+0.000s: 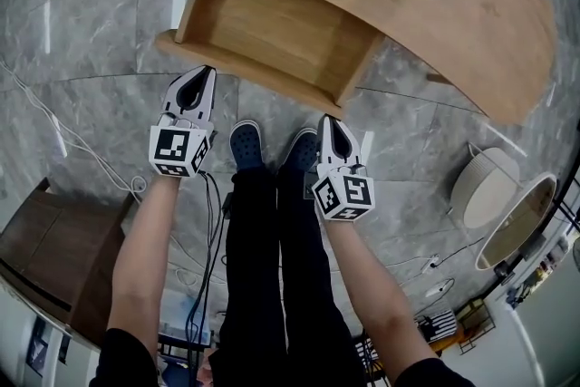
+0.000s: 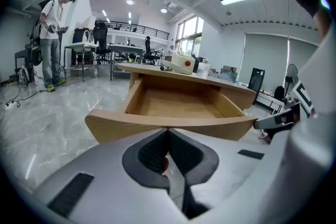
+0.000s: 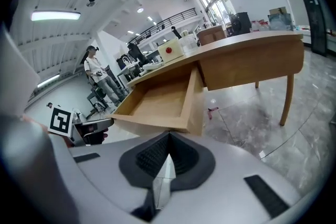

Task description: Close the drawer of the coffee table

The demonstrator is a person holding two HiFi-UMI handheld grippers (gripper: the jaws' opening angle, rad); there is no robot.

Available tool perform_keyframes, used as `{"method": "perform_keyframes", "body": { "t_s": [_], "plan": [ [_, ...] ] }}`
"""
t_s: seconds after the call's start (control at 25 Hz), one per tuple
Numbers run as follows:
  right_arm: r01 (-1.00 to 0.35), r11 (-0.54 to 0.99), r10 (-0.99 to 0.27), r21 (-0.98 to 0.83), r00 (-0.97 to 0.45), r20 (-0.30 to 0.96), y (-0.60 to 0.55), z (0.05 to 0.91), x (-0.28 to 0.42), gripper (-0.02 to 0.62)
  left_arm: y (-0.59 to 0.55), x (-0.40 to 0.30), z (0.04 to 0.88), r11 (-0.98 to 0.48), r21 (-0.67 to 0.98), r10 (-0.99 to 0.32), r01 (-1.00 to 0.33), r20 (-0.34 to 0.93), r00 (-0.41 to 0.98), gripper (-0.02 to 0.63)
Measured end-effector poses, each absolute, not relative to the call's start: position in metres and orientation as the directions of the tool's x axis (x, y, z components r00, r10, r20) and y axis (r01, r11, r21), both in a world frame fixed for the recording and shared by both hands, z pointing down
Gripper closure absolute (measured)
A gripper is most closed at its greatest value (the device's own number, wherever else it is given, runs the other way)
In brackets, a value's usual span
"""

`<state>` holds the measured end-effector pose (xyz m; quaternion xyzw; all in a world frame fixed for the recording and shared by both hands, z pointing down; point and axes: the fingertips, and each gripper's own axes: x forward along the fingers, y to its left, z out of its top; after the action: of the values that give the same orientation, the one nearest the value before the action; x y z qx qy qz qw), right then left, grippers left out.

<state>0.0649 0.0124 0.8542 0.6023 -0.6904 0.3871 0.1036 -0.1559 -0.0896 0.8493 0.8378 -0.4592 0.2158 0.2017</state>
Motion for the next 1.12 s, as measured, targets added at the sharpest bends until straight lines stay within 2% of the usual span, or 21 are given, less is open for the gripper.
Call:
{"method": "perform_keyframes", "body": {
  "t_s": [0.36,0.56,1.12],
  "plan": [
    [-0.903,-0.027,-0.774,-0.43,-0.254,0.581,0.009,0.846,0.069,0.569,-0.09,-0.153,0.846,-0.525,0.116,-0.674,-0.843,0.549,0.494,0.581],
    [-0.912,0.029,-0.788,-0.408,-0.272,0.552,-0.009,0.833,0.077,0.569,-0.105,-0.145,0.833,-0.526,0.119,-0.686,-0.842,0.526,0.504,0.581],
    [-0.927,0.037,-0.791,-0.373,-0.256,0.556,-0.027,0.821,0.083,0.569,-0.124,-0.14,0.819,-0.547,0.101,-0.682,-0.831,0.523,0.512,0.581]
  ]
}}
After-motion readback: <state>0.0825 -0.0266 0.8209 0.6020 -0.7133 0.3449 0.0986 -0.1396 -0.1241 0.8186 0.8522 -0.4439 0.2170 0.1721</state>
